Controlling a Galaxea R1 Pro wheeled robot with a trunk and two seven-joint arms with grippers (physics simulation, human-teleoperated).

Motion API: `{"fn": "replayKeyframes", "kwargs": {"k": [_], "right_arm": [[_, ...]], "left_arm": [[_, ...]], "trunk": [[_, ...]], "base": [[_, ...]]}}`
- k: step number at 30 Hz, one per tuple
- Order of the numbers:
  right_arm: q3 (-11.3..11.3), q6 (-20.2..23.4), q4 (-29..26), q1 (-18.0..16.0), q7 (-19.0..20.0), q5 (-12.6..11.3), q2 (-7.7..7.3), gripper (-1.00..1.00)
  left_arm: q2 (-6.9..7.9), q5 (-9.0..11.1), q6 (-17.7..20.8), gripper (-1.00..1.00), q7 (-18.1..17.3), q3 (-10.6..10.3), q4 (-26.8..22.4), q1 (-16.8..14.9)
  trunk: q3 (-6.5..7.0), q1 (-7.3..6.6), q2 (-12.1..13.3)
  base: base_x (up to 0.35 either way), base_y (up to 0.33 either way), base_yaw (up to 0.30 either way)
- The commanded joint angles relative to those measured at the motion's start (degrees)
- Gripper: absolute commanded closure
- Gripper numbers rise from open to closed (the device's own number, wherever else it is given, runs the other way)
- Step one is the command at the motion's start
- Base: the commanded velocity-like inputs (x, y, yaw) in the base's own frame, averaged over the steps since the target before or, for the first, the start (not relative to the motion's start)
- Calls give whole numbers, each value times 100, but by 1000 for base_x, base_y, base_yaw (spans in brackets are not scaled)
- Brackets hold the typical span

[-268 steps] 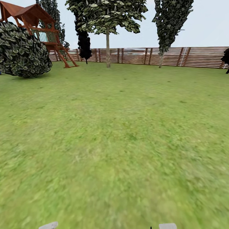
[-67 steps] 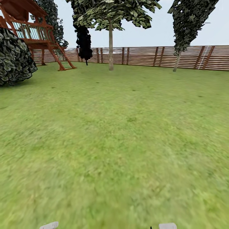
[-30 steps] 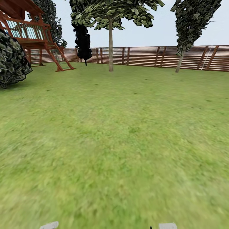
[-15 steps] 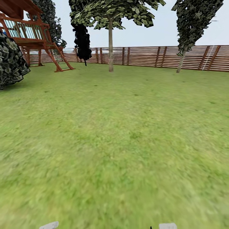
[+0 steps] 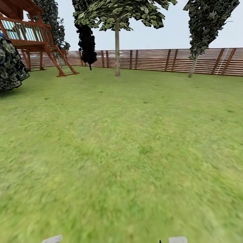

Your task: In the garden, pick up the pesticide atomizer on the floor and spray pesticide onto both trees until each tree trunk is fully covered.

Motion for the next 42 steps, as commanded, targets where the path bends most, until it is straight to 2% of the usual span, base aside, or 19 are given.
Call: {"fn": "replayKeyframes", "kwargs": {"k": [1,42], "right_arm": [[-44,-14,5,-3,-26,61,2,-100],[-43,-11,5,-3,-29,61,2,-100]], "left_arm": [[3,54,-14,100,-5,-49,2,-2],[1,46,-9,100,-2,-50,2,-2]], "trunk": [[-5,3,-2],[-5,3,-2]], "base": [[340,0,0],[340,0,0]]}}
